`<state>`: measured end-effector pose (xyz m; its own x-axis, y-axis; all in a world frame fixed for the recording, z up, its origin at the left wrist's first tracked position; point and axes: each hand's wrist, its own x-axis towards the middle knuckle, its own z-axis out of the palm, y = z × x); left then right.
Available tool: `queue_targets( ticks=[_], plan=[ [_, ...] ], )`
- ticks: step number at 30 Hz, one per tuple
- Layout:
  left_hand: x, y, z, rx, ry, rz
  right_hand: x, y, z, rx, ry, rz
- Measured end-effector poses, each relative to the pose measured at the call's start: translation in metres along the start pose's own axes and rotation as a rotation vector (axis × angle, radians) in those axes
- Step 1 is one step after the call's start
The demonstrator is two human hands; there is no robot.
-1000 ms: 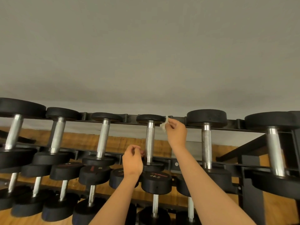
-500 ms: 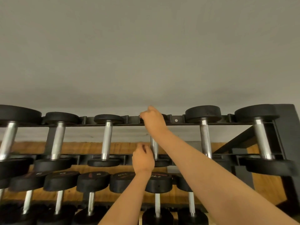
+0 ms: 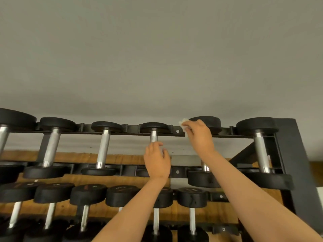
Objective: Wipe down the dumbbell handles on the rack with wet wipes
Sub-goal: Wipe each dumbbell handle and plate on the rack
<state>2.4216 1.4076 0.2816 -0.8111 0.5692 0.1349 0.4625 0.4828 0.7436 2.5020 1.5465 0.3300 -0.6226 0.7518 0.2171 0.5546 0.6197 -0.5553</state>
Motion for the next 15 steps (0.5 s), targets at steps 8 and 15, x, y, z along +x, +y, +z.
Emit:
queue_targets(
  ticks=[8,15],
  plan=[
    [-0.059,0.083,0.093,-0.059,-0.279,-0.248,0.008,0.088,-0.041,-0.019,0.175,-0.148],
    [-0.062,0.084,0.1,0.004,-0.105,-0.264,-0.001,0.095,-0.019,0.137,0.134,-0.161]
  ],
)
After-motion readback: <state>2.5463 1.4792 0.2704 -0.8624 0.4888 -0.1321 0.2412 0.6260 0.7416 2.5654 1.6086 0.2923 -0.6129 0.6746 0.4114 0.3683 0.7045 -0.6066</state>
